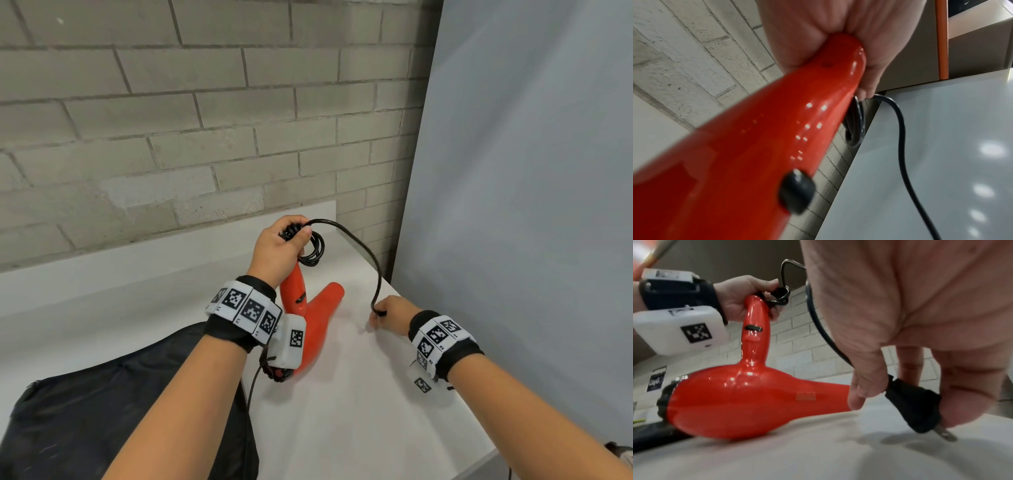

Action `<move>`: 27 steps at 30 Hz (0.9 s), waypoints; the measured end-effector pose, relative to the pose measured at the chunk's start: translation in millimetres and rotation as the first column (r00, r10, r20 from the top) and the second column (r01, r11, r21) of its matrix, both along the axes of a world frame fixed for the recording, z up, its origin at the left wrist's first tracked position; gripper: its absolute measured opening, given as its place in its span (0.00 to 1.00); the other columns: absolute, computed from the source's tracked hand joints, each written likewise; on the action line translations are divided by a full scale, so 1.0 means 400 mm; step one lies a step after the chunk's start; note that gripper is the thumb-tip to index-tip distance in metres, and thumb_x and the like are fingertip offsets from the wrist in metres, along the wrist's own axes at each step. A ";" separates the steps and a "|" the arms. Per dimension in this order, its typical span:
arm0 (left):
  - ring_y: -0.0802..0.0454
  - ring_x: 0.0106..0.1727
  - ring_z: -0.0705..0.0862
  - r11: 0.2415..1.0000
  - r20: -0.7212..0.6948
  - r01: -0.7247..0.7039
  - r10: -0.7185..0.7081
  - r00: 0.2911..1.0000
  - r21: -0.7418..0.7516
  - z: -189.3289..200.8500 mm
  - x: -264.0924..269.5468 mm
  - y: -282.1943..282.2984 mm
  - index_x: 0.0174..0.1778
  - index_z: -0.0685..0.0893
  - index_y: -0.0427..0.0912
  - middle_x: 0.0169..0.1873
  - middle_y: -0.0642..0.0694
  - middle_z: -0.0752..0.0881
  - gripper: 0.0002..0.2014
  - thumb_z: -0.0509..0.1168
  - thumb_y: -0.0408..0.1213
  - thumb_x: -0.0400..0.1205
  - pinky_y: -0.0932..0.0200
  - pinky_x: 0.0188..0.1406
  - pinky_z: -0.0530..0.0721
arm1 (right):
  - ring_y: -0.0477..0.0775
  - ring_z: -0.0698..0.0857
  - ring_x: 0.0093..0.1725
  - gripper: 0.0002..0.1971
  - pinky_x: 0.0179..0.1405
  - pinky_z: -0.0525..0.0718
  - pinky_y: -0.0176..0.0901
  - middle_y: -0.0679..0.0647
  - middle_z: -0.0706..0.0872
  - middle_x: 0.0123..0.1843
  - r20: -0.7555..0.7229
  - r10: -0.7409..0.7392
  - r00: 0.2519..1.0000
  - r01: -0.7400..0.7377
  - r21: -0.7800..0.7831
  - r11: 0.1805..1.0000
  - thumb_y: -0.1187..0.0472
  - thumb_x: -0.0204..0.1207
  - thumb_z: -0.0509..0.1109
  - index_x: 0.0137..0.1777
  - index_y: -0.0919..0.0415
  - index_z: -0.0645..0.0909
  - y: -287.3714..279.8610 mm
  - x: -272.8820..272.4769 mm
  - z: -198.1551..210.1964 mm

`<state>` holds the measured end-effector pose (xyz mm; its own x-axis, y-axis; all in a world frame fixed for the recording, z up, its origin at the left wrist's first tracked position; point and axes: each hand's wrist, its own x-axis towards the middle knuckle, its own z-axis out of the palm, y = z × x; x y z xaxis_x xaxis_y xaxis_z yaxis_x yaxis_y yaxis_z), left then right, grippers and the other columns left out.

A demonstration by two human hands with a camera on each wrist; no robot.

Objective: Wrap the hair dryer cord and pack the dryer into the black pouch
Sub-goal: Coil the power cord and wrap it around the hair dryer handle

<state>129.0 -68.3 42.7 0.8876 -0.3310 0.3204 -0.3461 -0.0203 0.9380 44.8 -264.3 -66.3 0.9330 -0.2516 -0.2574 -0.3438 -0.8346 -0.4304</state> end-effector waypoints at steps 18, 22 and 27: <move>0.64 0.41 0.80 0.999 -0.014 0.050 -0.050 0.999 -0.020 -0.007 0.000 -0.006 0.49 0.83 0.42 0.37 0.55 0.83 0.07 0.61 0.37 0.81 0.67 0.44 0.77 | 0.49 0.84 0.45 0.16 0.47 0.83 0.45 0.50 0.85 0.42 0.757 -0.331 0.563 -0.322 0.570 0.756 0.73 0.70 0.71 0.39 0.47 0.78 0.187 -0.003 0.241; 0.73 0.35 0.81 0.993 -0.024 0.113 -0.114 0.993 -0.038 -0.005 -0.007 -0.013 0.46 0.83 0.42 0.37 0.54 0.83 0.07 0.60 0.36 0.82 0.82 0.38 0.75 | 0.42 0.84 0.41 0.14 0.47 0.82 0.37 0.44 0.85 0.39 0.765 -0.327 0.555 -0.278 0.541 0.794 0.70 0.70 0.72 0.37 0.48 0.77 0.204 0.007 0.227; 0.72 0.32 0.82 0.974 -0.066 0.217 -0.221 0.973 -0.072 0.001 -0.031 -0.037 0.41 0.82 0.46 0.36 0.51 0.83 0.07 0.61 0.33 0.81 0.79 0.39 0.78 | 0.34 0.74 0.36 0.17 0.37 0.73 0.22 0.44 0.70 0.38 0.864 -0.269 0.426 -0.134 0.355 0.925 0.76 0.66 0.70 0.33 0.54 0.71 0.227 0.034 0.214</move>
<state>116.5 -83.2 42.9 0.8176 -0.5009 0.2839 -0.2657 0.1092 0.9579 58.3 -173.6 19.3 0.6613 -0.4153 0.6246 0.3509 -0.5647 -0.7470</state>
